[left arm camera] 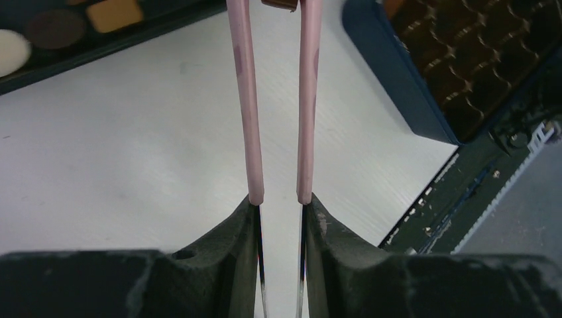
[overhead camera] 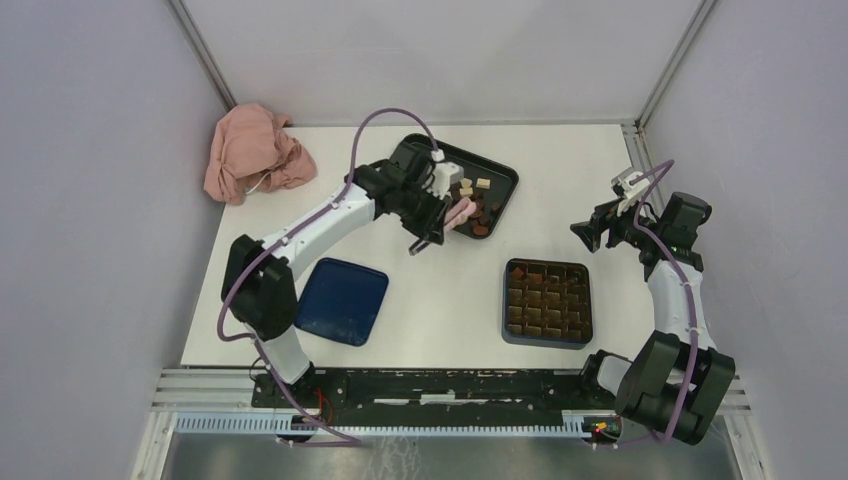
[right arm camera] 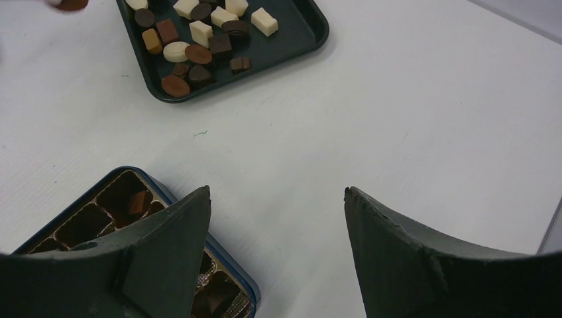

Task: Pack the chocolate
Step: Pick up the fake chocolate from the plate, then place the fake chocolate in the packing box.

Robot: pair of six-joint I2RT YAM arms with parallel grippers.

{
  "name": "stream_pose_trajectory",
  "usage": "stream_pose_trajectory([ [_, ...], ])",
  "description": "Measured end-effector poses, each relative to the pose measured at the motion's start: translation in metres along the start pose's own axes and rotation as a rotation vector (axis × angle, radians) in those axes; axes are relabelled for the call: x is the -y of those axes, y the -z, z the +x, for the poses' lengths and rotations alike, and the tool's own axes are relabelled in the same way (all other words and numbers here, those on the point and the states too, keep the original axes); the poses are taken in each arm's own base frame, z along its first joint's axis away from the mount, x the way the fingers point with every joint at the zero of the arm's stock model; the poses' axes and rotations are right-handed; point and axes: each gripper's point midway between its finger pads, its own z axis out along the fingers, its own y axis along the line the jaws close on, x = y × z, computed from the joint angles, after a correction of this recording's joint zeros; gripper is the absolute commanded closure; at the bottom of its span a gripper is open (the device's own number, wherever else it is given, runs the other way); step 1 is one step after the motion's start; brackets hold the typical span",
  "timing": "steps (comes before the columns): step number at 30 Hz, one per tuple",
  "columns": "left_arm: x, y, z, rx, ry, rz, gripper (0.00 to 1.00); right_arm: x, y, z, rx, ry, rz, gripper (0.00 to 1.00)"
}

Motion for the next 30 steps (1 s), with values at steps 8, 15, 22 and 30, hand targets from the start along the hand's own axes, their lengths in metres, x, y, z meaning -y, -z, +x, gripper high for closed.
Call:
stream_pose_trajectory([
  [8, 0.106, -0.032, 0.057, -0.094, -0.188, 0.179, 0.94, 0.000, 0.000, 0.001, -0.001, 0.002, -0.001, 0.21],
  [15, 0.137, -0.042, 0.078, -0.139, -0.234, 0.199, 0.93, 0.000, 0.000, 0.001, -0.002, 0.003, -0.001, 0.21],
  [22, 0.139, -0.068, 0.085, -0.201, -0.258, 0.151, 0.91, 0.001, -0.001, 0.002, -0.003, 0.002, -0.002, 0.21],
  [30, 0.141, -0.082, 0.079, -0.228, -0.280, 0.099, 0.77, 0.001, -0.001, 0.002, -0.005, -0.001, -0.003, 0.21],
])
